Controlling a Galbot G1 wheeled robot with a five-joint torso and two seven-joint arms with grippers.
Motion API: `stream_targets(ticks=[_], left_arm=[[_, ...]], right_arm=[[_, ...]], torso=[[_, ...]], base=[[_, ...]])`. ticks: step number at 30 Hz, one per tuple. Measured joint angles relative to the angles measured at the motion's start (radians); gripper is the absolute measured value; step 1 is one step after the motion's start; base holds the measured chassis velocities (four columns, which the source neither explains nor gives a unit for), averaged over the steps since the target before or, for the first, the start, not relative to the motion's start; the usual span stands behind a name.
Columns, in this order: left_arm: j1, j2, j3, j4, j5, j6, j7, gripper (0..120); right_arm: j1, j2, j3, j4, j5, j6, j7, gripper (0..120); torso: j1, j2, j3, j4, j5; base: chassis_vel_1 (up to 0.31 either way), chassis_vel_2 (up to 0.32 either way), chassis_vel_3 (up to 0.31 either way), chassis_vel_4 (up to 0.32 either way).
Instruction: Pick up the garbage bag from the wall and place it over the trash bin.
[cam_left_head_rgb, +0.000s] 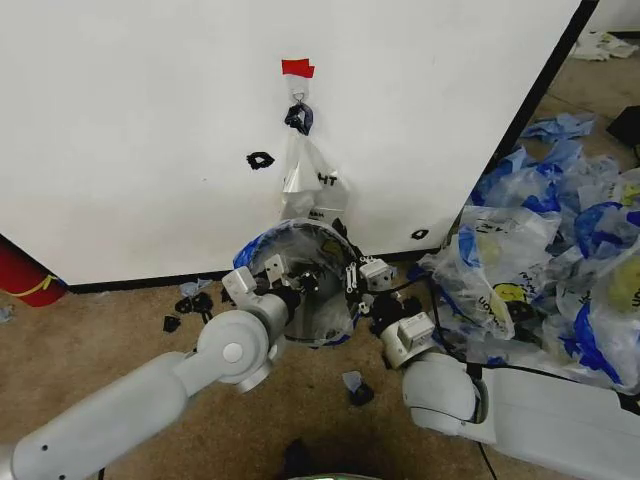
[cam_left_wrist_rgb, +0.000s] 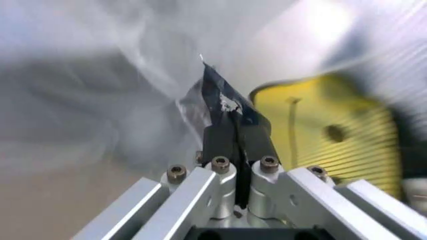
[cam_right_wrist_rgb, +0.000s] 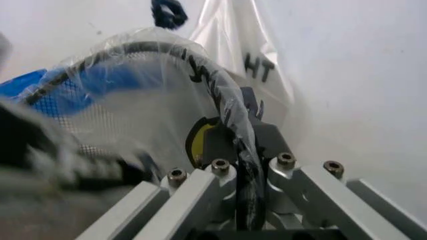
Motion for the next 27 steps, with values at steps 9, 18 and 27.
stream_targets(ticks=[9,18,27], left_arm=[[0.064,0.153,-0.093,-0.130,-0.009,0.001,0.007,0],[0.133,0.261,-0.149,-0.231,-0.014,-0.004,0.007,0],[0.176,0.237,-0.175,-0.221,-0.003,-0.001,0.013,0]], right_arm=[[-0.051,0.001,0.026,-0.034,-0.011,-0.007,0.003,0],[-0.063,0.011,0.056,-0.056,-0.011,-0.008,0.005,0],[-0.066,0.021,0.069,-0.029,0.004,-0.015,0.016,0]], torso=[[0.000,0.000,0.000,0.0001,0.0001],[0.000,0.000,0.000,0.0001,0.0001],[0.000,0.000,0.000,-0.0002,-0.0003]], base=[[0.000,0.000,0.000,0.000],[0.000,0.000,0.000,0.000],[0.000,0.000,0.000,0.000]])
